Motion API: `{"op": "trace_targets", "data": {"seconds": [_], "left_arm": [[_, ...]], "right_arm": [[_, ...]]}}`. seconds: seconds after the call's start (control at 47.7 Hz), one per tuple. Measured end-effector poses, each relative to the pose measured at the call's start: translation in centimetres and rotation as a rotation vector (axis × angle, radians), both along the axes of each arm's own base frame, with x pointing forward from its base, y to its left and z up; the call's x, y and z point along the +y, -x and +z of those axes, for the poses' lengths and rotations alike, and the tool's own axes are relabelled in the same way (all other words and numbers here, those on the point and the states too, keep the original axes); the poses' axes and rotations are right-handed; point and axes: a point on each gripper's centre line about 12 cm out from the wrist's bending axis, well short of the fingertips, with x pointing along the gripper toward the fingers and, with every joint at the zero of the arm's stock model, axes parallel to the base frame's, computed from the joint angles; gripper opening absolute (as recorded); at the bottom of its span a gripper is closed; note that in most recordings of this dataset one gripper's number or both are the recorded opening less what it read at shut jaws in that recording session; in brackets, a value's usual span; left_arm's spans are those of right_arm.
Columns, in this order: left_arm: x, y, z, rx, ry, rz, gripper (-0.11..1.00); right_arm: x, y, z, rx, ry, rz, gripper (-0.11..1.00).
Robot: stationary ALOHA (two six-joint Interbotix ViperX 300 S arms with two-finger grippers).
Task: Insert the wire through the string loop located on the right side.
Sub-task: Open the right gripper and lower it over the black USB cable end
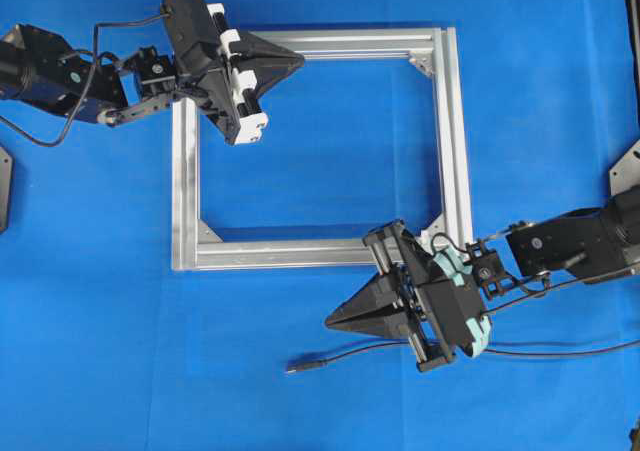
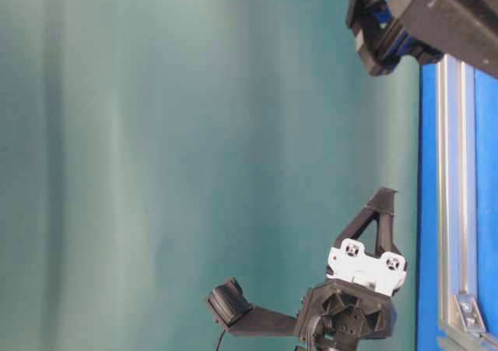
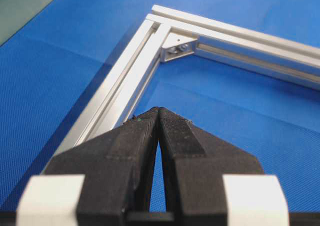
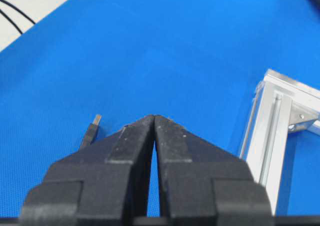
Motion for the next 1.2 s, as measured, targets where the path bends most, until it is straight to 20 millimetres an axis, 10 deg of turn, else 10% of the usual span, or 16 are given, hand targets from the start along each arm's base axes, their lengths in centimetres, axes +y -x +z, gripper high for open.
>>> {"op": "trace_targets", "data": {"seconds": [0.545, 0.713, 0.944, 1.195], "left_arm": [[-0.2, 0.0, 0.4, 0.010, -0.016, -0.019, 0.00], [-0.2, 0.0, 0.4, 0.010, -0.016, -0.019, 0.00], [-0.2, 0.0, 0.4, 0.010, -0.016, -0.019, 0.00], [-0.2, 0.0, 0.3, 0.014, -0.014, -0.019, 0.00]], "right_arm": [[0.8, 0.4, 0.8, 0.014, 0.002, 0.022, -0.04], [1.5, 0.6, 0.8, 0.016, -0.002, 0.038, 0.22], [1.5, 0.6, 0.8, 0.027, -0.034, 0.019, 0.89], [1.6, 0.6, 0.8, 0.037, -0.047, 0.014, 0.88]]}}
